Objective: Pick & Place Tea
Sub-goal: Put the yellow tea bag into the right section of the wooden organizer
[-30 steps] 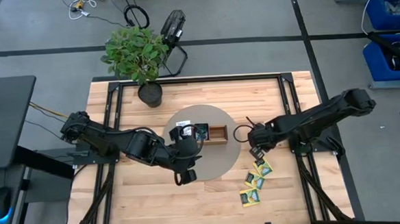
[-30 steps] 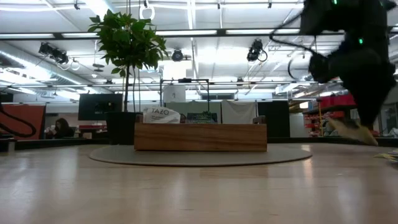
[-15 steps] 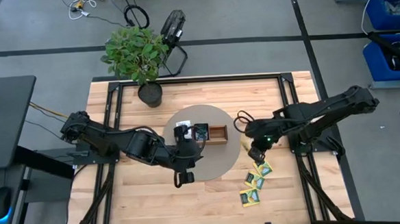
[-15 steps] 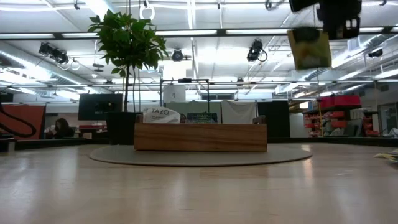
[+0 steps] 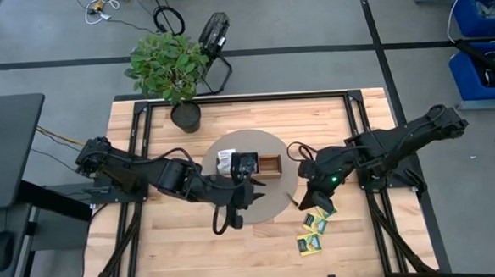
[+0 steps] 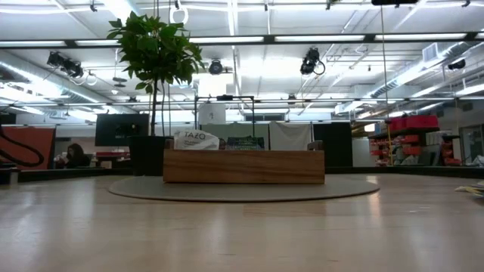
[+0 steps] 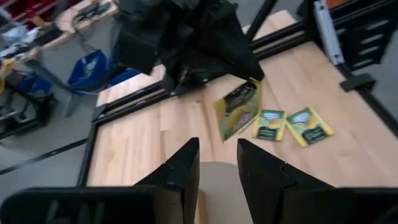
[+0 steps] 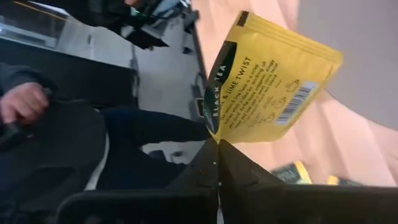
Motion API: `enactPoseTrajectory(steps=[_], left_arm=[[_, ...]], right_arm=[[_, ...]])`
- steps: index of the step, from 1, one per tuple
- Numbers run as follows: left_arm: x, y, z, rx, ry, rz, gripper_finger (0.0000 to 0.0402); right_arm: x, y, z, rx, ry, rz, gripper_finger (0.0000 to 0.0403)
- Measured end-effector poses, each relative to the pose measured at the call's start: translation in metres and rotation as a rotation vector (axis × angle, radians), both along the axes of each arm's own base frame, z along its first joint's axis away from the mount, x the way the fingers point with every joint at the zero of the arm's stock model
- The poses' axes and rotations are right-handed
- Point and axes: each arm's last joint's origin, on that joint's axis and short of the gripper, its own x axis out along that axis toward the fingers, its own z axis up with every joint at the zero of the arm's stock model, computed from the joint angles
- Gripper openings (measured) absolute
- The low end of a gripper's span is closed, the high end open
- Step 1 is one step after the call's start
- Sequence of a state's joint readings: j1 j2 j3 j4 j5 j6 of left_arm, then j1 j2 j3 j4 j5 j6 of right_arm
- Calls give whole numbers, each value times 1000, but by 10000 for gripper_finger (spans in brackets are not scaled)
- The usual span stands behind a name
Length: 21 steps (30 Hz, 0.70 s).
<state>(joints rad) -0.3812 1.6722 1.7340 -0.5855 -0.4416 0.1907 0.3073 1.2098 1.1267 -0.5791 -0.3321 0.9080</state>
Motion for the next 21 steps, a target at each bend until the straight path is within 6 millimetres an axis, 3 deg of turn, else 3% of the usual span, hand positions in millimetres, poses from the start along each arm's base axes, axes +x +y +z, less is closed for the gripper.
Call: enactPoseTrajectory(steps=[15, 21], left_arm=[[16, 28, 7, -217, -34, -209, 113], [23, 42, 6, -271, -53, -189, 113]], right_arm=[[8, 5, 16, 49, -197, 28, 0], [10, 6, 19, 58, -240, 31, 0]])
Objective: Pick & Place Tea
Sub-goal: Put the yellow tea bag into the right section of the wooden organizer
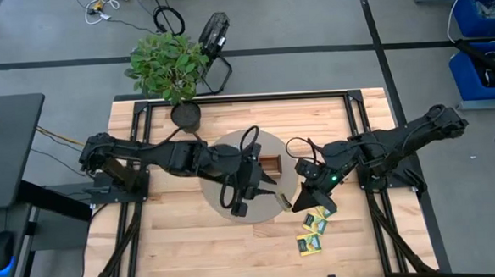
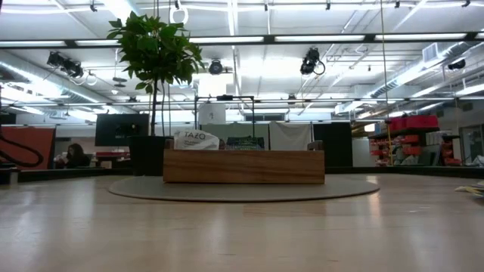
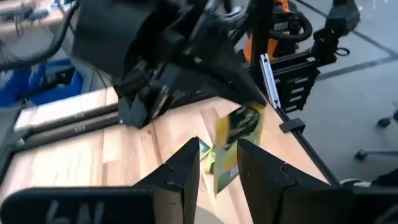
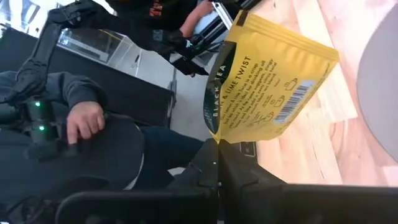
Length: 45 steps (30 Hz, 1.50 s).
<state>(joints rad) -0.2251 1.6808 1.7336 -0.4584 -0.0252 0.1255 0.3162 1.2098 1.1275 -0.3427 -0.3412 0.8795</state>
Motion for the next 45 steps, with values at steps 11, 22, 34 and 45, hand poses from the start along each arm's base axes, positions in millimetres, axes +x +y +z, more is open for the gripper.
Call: enactPoseTrajectory(steps=[11, 22, 34, 45], left_arm=[[10, 10, -5, -119, 17, -99, 113], [23, 11, -19, -157, 44, -100, 113], [27, 16, -20, -176, 41, -107, 113], [27, 16, -19, -219, 49, -165, 107]], right_arm=[[0, 0, 1, -3, -8, 2, 0], [1, 0, 1, -5, -19, -4, 0], [1, 0, 1, 3, -15, 0, 0], [1, 0, 1, -8, -22, -1, 0]])
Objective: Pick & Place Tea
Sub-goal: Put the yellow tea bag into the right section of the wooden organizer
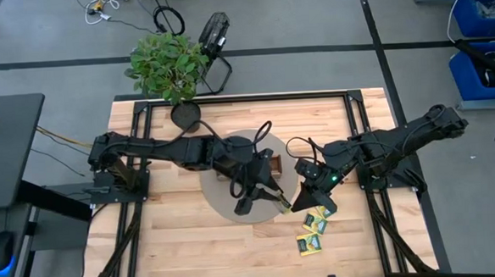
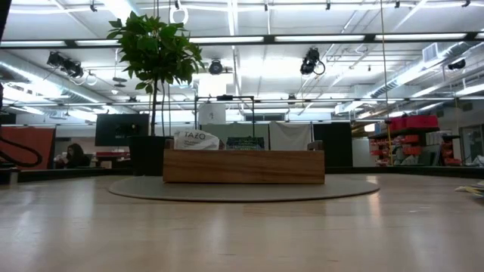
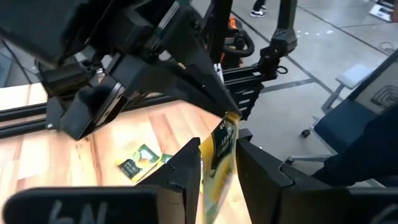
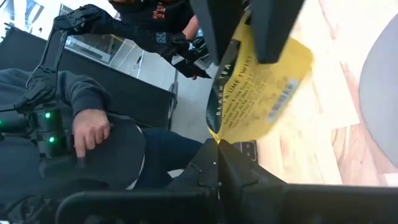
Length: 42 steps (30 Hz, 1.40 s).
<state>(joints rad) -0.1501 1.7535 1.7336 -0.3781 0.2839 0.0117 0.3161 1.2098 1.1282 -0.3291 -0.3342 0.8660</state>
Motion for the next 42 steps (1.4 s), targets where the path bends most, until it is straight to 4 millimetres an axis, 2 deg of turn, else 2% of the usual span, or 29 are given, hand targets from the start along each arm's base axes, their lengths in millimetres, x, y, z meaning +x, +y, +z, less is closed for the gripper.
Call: enactPoseTrajectory(steps=[4, 11, 15, 19, 25, 29, 35, 42], left_arm=[[0, 0, 1, -11, -10, -23, 82], [0, 0, 2, -13, -18, -21, 8], [1, 2, 1, 19, -15, 52, 4], [1, 5, 0, 60, -5, 145, 3], [-4, 8, -11, 97, 119, 233, 2], [-7, 9, -16, 117, 184, 285, 2], [-7, 4, -19, 103, 185, 362, 1], [-5, -12, -34, 83, 149, 375, 1]], right_arm=[[0, 0, 0, -3, -2, -1, 0], [0, 0, 0, -3, 0, -3, 0], [0, -1, -2, -5, 29, -41, 11], [-3, -3, -8, -26, 99, -66, 47], [-6, -4, -14, -45, 179, -69, 107], [-6, -5, -15, -83, 157, -61, 124], [-8, -10, 4, -209, 88, -123, 119], [-19, -18, 36, -366, 55, -203, 112]])
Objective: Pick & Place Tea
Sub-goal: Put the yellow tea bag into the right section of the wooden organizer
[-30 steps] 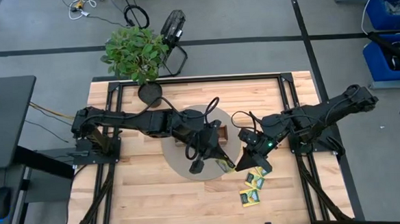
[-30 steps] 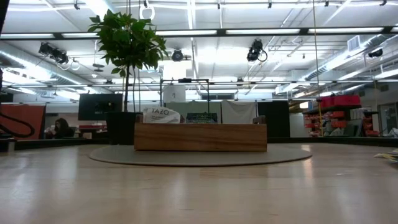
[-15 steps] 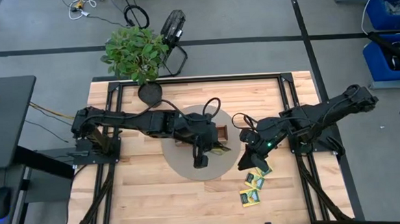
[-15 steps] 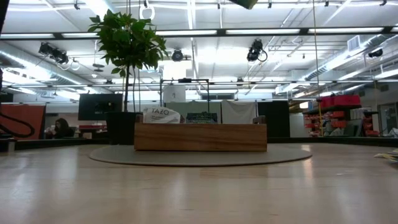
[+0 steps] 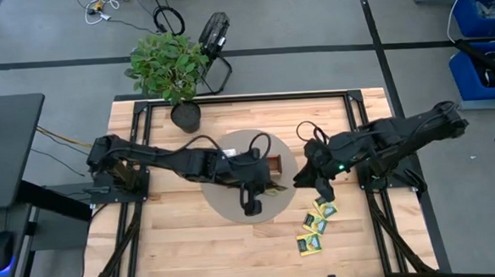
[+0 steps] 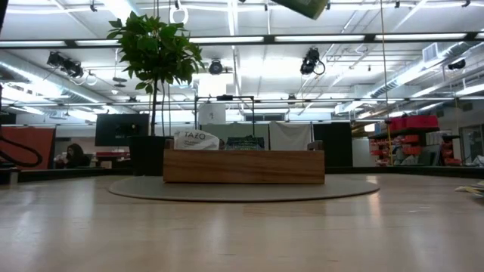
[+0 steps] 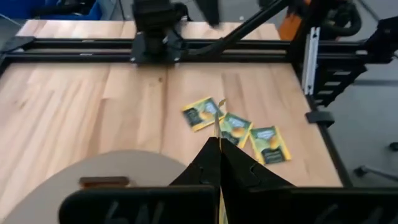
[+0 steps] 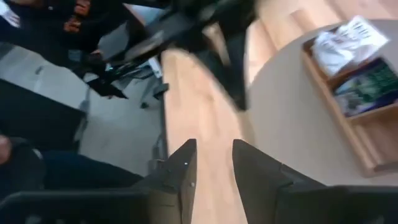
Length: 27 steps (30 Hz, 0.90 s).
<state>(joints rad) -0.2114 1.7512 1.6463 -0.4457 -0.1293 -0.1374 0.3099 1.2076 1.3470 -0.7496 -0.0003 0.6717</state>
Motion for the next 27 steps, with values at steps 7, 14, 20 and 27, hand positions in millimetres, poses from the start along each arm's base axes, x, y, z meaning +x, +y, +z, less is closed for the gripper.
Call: enactPoseTrajectory(steps=[7, 14, 20, 27], left_arm=[[4, -6, -16, -45, -68, 40, 1], [-2, -3, -15, -64, -174, 100, 1], [-13, 1, -28, -78, -180, 160, 1], [-34, 1, -26, -99, -315, 198, 1]], right_arm=[[-2, -1, 3, -6, 20, -11, 112], [7, 2, -9, -24, 95, -6, 112], [13, 0, -12, -88, 79, -13, 112], [22, -9, 0, -156, 83, -10, 112]])
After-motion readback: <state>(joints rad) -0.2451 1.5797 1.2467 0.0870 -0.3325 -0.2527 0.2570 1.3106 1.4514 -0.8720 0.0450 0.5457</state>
